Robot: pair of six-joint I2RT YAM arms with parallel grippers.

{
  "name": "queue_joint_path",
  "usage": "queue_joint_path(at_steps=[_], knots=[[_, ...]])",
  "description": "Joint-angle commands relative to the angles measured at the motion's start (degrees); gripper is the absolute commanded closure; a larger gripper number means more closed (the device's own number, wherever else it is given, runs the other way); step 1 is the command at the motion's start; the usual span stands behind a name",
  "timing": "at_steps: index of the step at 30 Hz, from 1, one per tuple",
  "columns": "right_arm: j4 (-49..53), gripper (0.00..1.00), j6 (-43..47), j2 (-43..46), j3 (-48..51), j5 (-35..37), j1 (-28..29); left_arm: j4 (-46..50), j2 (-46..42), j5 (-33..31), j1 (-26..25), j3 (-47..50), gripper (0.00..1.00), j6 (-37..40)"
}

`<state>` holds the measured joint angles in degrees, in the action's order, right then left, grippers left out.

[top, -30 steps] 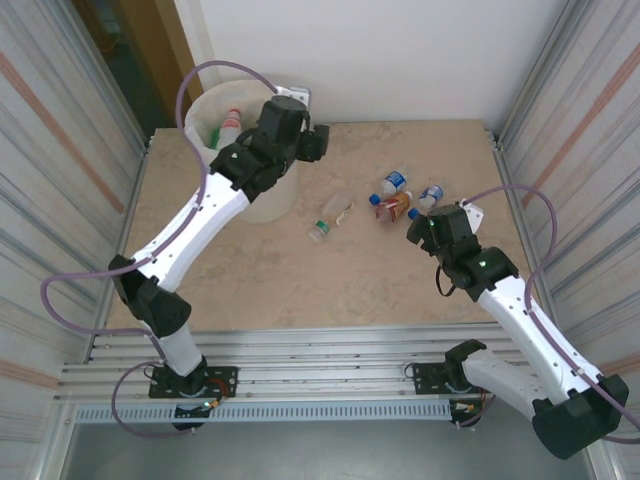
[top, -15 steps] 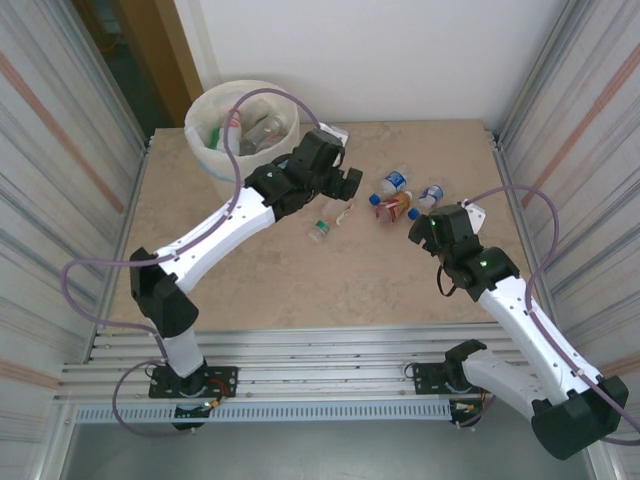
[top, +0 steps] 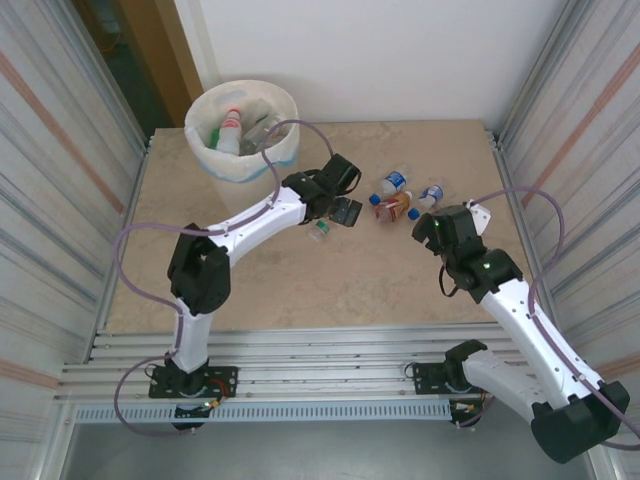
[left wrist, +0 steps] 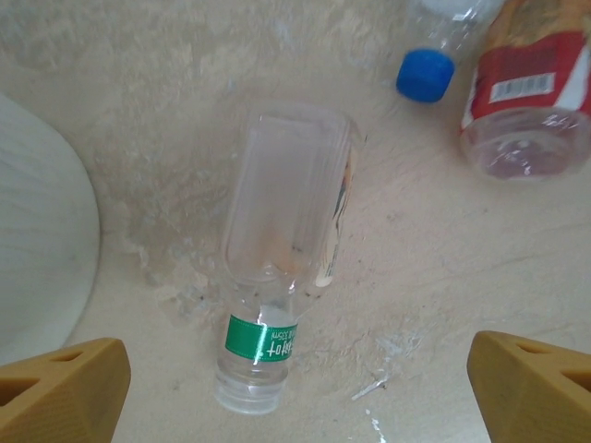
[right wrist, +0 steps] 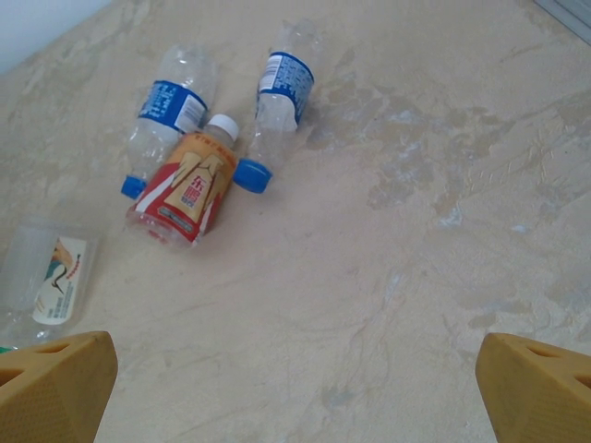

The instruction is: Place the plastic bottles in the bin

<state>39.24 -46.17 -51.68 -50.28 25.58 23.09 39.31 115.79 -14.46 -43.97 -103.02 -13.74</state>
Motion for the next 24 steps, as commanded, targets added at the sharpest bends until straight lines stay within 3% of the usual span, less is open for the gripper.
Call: queue_joint_path(at_steps=[1,24], knots=[[1.57,0.02,-2.08,1.56,0.93,1.57,-0.68,2.12,2.05,2.44,1.42,-2.51,0.06,-1.92],[2.83,0.02,-1.9,1.76,0.18,1.69,-1.12,5.66,19.48,5.14,4.72,-19.0,0.11,0.2]])
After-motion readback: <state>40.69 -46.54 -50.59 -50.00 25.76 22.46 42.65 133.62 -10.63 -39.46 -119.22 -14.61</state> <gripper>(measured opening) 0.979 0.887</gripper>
